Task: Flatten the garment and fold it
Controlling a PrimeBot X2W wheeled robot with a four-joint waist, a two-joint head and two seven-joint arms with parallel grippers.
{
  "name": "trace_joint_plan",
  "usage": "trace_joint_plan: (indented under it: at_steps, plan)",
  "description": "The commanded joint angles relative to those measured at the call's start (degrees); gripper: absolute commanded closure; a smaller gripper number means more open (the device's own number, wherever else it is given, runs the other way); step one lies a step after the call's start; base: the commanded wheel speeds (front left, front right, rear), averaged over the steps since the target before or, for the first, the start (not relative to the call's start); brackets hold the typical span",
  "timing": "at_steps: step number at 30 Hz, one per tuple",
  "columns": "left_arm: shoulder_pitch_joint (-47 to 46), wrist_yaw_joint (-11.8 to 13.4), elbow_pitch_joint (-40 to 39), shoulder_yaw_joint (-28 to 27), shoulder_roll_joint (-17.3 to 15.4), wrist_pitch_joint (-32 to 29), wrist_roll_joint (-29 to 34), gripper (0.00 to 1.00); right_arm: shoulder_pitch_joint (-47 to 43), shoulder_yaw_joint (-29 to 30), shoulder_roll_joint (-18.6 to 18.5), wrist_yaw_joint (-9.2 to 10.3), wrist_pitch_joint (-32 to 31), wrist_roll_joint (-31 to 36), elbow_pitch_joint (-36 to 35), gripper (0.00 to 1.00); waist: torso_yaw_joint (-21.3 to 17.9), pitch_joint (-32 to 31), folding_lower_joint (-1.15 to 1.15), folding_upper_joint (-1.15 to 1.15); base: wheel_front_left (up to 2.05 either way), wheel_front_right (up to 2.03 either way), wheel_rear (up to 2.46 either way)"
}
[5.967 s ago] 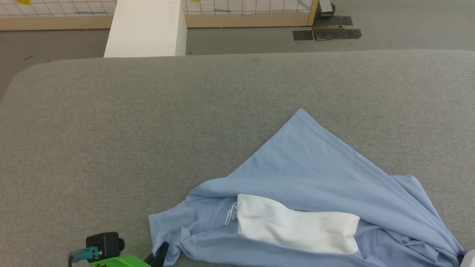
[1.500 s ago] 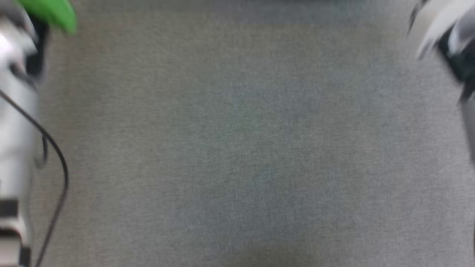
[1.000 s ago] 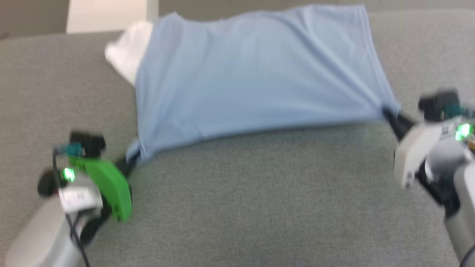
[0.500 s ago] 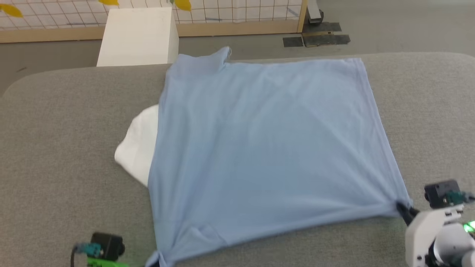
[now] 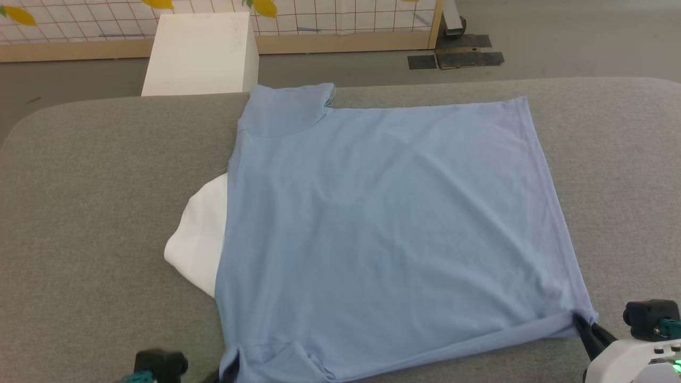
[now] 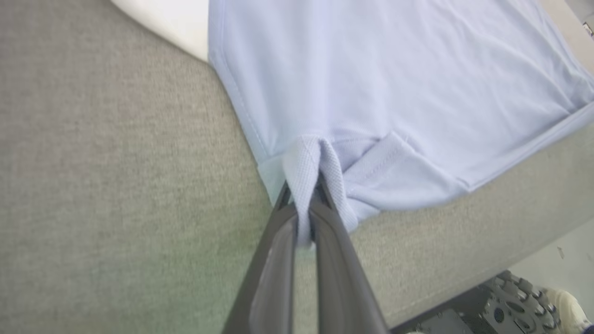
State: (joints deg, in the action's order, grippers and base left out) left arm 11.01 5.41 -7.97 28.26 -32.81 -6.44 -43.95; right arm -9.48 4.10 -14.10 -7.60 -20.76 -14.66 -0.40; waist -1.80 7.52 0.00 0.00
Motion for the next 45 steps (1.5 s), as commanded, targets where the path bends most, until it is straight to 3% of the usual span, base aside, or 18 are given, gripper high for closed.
trace_joint_plan:
  at_steps: [1, 3, 5, 14, 23, 31, 39, 45]
  plan:
    - [-2.2, 0.7, 0.1, -0.5, 1.1, 2.7, 2.2, 1.0, 0.0, -0.3, 0.3, 0.11, 2.7, 0.1, -0.6, 1.0, -0.1, 0.1, 0.0, 0.0, 0.0, 0.0, 0.0]
    - [-6.2, 0.3, 1.7, -0.6, 3.5, 9.6, 6.3, 1.0, 1.1, -2.0, 0.1, 0.11, 8.6, 0.0, -0.8, 1.0, -0.6, 0.1, 0.0, 0.0, 0.0, 0.0, 0.0]
    - [-8.6, 0.1, 2.7, -0.7, 4.4, 12.0, 8.0, 1.0, 2.0, -2.6, -0.4, 0.11, 10.2, 0.1, -0.8, 1.0, -0.8, 0.2, 0.0, 0.0, 0.0, 0.0, 0.0]
    - [-21.5, -2.9, 5.3, -0.8, 4.5, 12.2, 11.1, 1.0, 8.6, -5.8, -3.8, 0.11, 8.9, -0.2, -2.1, 1.0, -1.7, 2.8, 0.0, 0.0, 0.0, 0.0, 0.0]
    - [-35.6, -7.5, 10.3, -1.6, 2.5, 5.7, 10.1, 1.0, 18.9, -8.3, -8.3, 0.11, 4.6, -2.5, 0.7, 1.0, -2.2, 9.0, 0.0, 0.0, 0.0, 0.0, 0.0]
    - [-44.3, -9.5, 17.3, -2.1, 2.3, -0.6, 7.1, 1.0, 28.0, -10.7, -10.6, 0.11, 2.0, -4.9, 6.0, 1.0, -2.7, 14.7, 0.0, 0.0, 0.0, 0.0, 0.0]
    - [-46.4, -8.7, 25.3, -1.7, 2.6, -10.7, 2.5, 1.0, 35.4, -14.9, -12.0, 0.11, -2.1, -8.5, 11.0, 1.0, -3.3, 18.3, 0.0, 0.0, 0.0, 0.0, 0.0]
    - [-44.7, -7.0, 27.4, -0.5, 2.5, -20.3, -1.2, 1.0, 39.5, -18.3, -13.4, 0.11, -10.1, -13.6, 15.1, 1.0, -3.4, 19.2, 0.0, 0.0, 0.0, 0.0, 0.0]
